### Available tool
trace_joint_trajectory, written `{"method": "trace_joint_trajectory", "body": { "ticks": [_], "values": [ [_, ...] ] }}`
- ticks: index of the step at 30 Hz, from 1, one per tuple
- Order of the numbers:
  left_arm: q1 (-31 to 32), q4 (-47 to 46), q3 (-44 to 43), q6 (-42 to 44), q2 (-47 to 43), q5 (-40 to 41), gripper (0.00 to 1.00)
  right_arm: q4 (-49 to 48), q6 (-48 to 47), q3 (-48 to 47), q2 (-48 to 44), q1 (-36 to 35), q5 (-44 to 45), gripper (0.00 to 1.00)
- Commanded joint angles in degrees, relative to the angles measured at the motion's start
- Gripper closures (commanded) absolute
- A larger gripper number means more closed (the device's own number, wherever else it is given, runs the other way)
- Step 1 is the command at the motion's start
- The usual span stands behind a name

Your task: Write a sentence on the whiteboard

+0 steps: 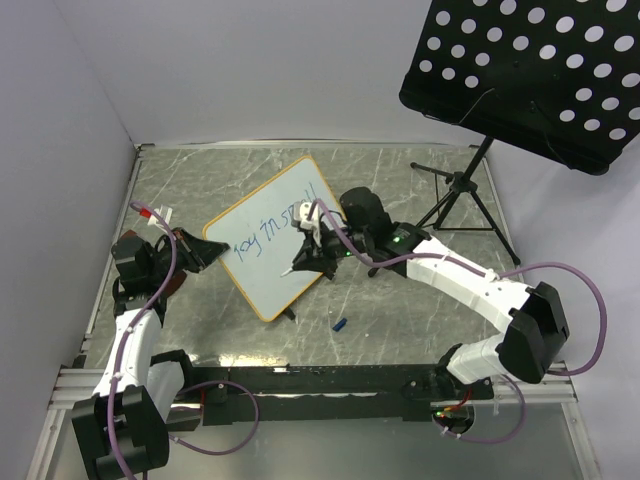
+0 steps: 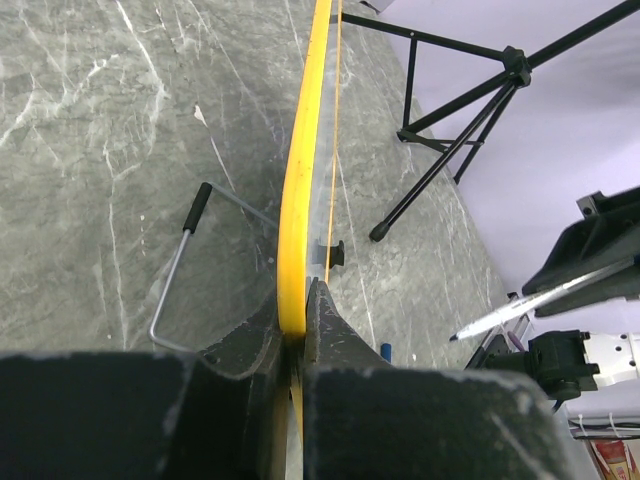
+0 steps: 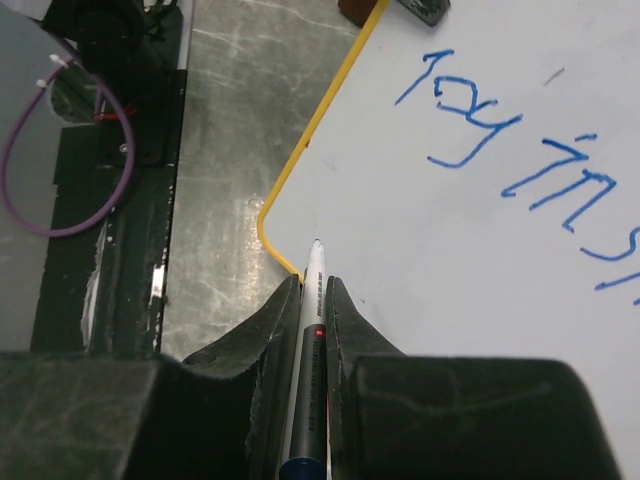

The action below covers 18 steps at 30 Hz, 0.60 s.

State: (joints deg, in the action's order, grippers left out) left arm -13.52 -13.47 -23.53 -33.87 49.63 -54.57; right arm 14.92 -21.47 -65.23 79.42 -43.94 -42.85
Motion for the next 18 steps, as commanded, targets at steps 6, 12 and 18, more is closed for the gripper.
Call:
{"method": "trace_joint_trajectory", "body": {
  "ticks": [6,12,18],
  "values": [
    [0.8,-0.7,-1.0,5.5,-0.2,-1.1,0.99,-7.7,0.3,0.4,0.3,-7.8,10.1,1.0],
    [1.0,-0.7,-1.1,5.6,-0.1,-1.2,0.99,-10.8,0.9,1.9,-0.2,-9.4,12.5,1.0],
    [1.3,-1.1,-0.9,5.3,-0.1,-1.3,0.99,-13.2,0.3,2.7,-0.1,-11.1,15.4,1.0]
  ]
}}
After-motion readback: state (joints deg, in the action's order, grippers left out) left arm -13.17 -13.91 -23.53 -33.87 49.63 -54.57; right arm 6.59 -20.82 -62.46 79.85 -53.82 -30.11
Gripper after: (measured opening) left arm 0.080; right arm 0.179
